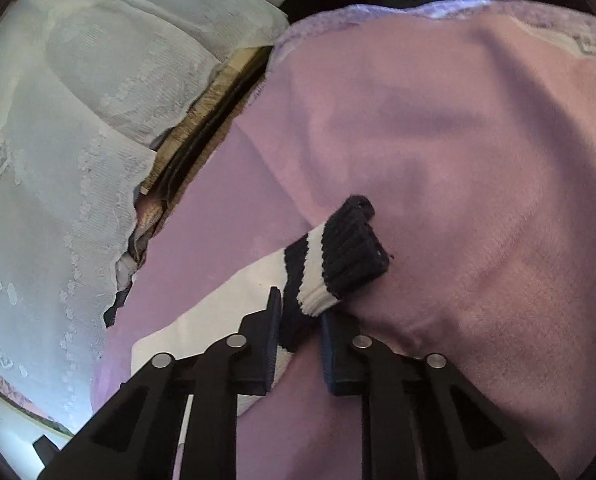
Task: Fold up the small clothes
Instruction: 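Grasp the sleeve cuff with the right gripper and lift it up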
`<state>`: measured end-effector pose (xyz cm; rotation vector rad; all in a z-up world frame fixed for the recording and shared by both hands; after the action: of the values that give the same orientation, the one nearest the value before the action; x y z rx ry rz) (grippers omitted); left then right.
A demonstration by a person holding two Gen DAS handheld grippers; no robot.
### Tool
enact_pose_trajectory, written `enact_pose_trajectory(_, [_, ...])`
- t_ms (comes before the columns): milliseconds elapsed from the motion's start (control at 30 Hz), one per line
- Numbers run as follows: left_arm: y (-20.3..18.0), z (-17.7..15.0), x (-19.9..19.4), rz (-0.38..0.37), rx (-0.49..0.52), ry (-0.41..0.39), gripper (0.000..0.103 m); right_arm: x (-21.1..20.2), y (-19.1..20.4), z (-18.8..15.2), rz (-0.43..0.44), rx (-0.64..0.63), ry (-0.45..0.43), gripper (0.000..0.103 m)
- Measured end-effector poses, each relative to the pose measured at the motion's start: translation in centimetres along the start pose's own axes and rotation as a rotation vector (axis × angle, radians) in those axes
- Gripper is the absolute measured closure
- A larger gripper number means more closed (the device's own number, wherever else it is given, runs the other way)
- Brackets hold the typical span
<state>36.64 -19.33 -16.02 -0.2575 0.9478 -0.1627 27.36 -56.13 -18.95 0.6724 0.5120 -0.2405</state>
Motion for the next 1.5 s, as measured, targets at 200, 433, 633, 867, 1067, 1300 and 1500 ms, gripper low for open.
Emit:
enact_pose_trajectory(200, [1.1, 3.5, -1.6, 0.014, 0.013, -0.022, 0.012, -2.1, 3.7, 2.0, -0.011, -0.096, -0.085, 0.090])
enact_pose_trajectory(433, [5.3, 4.6, 1.1, 0.042, -0.075, -0.010, 0.010, -2.5, 11.8, 5.4, 0.118, -0.005, -0.185, 0.092])
enact_pose_trajectory(633, [3.9, 3.9, 1.7, 0.079, 0.037, -0.025, 0.009, -0.3, 18.7, 2.4, 0.203, -0.188, -0.125, 0.092])
enact_pose_trajectory(867, [5.4, 4.3, 1.7, 0.071, -0.025, -0.005, 0.009, 0.2, 21.0, 0.8, 0.244, -0.307, -0.030, 0.092])
enact_pose_trajectory(1067, [6.3, 4.2, 0.7, 0.072, -0.050, -0.028, 0.009, -0.9, 23.8, 0.2, 0.295, -0.370, -0.030, 0.092])
enact_pose_trajectory(1300, [7.3, 4.8, 0.1, 0.038, -0.113, -0.013, 0.009, -2.8, 26.9, -1.7, 0.351, -0.457, -0.026, 0.092])
enact_pose_trajectory(1500, [8.3, 5.9, -0.8, 0.011, -0.164, -0.010, 0.009, -2.2, 29.8, -4.1, 0.381, -0.502, 0.033, 0.092])
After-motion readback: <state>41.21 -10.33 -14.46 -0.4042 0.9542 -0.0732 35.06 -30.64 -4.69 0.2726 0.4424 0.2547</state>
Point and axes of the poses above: each gripper's, at about its wrist camera, not at the fingertips, and x roughly the way its jaws point, y to its left, z to its top, the point moved 6 cm from there along x, roughly the way its jaws point, and after that the axes turned 15 degrees about -x, right-handed, at the moved point
